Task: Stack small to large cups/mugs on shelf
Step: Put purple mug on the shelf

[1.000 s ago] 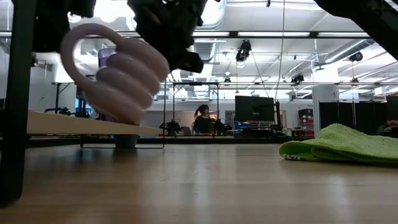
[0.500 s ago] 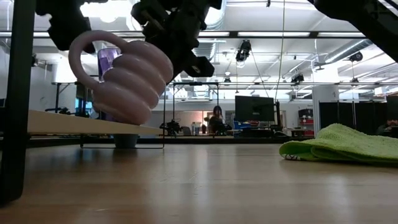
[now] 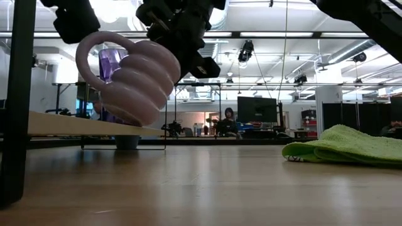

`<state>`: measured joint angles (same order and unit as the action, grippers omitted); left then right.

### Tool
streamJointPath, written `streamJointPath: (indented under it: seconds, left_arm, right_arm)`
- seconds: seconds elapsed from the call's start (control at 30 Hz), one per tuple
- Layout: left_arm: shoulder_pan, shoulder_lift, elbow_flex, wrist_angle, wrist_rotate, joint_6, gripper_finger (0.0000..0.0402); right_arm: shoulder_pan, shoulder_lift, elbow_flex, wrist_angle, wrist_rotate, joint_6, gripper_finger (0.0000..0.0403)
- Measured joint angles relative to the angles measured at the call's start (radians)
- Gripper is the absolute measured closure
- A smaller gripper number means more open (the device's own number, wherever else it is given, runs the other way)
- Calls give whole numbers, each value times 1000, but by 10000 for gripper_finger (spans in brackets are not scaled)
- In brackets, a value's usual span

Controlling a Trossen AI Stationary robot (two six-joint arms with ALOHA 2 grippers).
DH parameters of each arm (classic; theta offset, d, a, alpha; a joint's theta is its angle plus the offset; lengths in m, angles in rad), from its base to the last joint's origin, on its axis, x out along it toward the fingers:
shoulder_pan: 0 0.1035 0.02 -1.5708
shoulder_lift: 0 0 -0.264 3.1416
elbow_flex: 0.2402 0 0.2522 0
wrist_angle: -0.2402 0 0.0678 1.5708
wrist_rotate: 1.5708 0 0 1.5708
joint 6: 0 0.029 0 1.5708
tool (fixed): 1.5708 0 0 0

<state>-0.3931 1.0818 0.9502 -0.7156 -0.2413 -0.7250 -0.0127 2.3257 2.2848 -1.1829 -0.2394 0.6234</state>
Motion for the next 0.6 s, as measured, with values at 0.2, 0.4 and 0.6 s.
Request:
streamJointPath:
  seconds: [0.2,0.4,0.6]
  left_arm:
    - [0,-4,10,0,-2,6,268]
    - [0,11,11,-4,-8,8,268]
    - [-1,12,8,2,-30,7,268]
  right_arm:
    - [-12,0,0,7,-4,9,384]
    - [-15,0,7,19,-4,12,384]
    - [-15,0,43,74,-21,16,384]
